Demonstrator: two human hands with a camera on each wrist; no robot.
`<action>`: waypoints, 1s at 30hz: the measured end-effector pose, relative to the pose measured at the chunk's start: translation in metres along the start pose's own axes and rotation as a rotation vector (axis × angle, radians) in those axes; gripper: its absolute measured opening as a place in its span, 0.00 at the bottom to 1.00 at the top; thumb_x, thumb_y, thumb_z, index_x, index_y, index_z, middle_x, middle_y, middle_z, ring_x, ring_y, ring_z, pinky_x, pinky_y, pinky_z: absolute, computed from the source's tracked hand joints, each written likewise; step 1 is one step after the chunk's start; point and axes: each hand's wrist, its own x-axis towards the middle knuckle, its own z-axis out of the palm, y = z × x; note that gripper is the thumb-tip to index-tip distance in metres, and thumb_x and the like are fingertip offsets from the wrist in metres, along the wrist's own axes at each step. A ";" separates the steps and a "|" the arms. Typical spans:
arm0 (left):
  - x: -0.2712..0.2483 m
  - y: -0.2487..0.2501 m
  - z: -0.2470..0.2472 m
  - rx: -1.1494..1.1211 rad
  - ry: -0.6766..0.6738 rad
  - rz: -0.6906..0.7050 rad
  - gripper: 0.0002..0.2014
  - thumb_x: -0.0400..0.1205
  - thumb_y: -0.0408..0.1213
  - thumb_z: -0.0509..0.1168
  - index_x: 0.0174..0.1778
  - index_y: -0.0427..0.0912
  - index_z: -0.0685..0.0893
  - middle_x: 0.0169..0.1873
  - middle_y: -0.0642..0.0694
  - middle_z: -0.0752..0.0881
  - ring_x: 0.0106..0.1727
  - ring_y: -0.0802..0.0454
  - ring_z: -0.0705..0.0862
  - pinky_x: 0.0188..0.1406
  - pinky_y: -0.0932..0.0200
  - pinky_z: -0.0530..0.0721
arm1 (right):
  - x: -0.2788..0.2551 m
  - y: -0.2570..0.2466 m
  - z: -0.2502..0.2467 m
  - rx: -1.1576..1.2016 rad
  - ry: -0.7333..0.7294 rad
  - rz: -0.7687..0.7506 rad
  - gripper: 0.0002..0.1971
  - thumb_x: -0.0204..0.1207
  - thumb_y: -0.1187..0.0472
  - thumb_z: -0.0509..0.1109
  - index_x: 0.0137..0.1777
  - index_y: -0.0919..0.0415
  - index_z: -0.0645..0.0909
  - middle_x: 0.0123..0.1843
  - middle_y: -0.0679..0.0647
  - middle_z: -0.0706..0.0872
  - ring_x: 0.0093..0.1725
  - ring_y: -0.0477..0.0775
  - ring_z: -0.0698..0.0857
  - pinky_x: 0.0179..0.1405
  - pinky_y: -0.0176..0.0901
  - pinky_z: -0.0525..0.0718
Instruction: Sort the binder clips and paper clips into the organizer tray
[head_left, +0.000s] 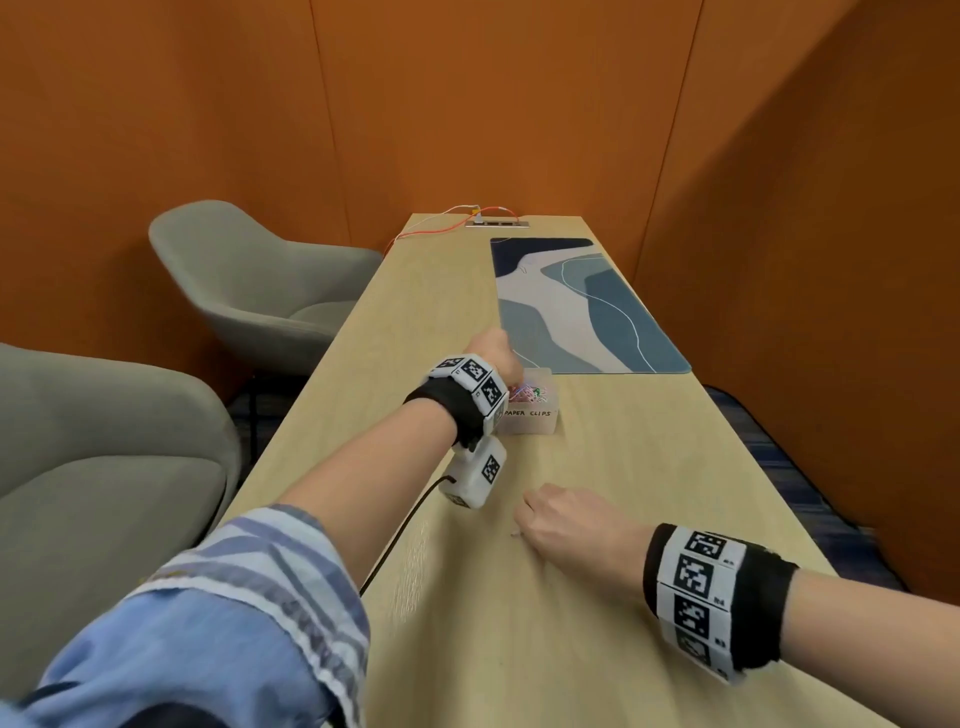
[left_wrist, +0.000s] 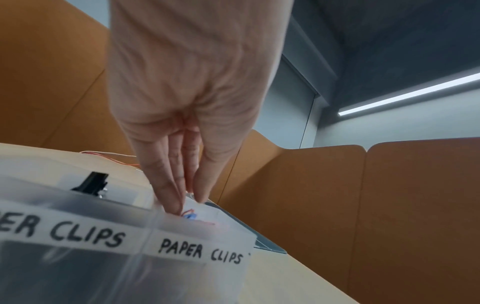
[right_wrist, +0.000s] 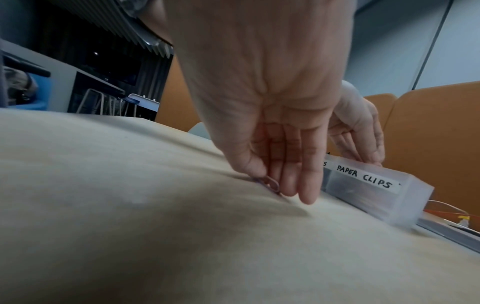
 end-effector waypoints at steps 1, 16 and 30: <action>-0.001 -0.001 -0.001 -0.026 -0.010 -0.004 0.10 0.75 0.28 0.67 0.50 0.30 0.88 0.49 0.34 0.90 0.53 0.39 0.89 0.55 0.47 0.89 | 0.000 0.001 0.000 0.019 -0.011 0.011 0.17 0.87 0.59 0.49 0.62 0.71 0.74 0.60 0.68 0.78 0.60 0.67 0.79 0.46 0.56 0.76; -0.043 -0.049 -0.029 -0.135 0.070 0.101 0.12 0.78 0.31 0.60 0.33 0.50 0.81 0.42 0.44 0.86 0.49 0.43 0.88 0.48 0.47 0.89 | 0.079 0.085 -0.051 0.701 0.400 0.651 0.11 0.77 0.66 0.63 0.50 0.69 0.86 0.51 0.66 0.90 0.52 0.65 0.86 0.52 0.51 0.85; -0.119 -0.001 -0.052 0.106 0.267 0.370 0.11 0.80 0.34 0.58 0.50 0.44 0.86 0.45 0.47 0.87 0.45 0.46 0.84 0.47 0.53 0.83 | 0.000 0.025 -0.085 0.380 0.753 0.524 0.13 0.80 0.60 0.56 0.56 0.59 0.81 0.52 0.57 0.89 0.52 0.64 0.85 0.51 0.51 0.78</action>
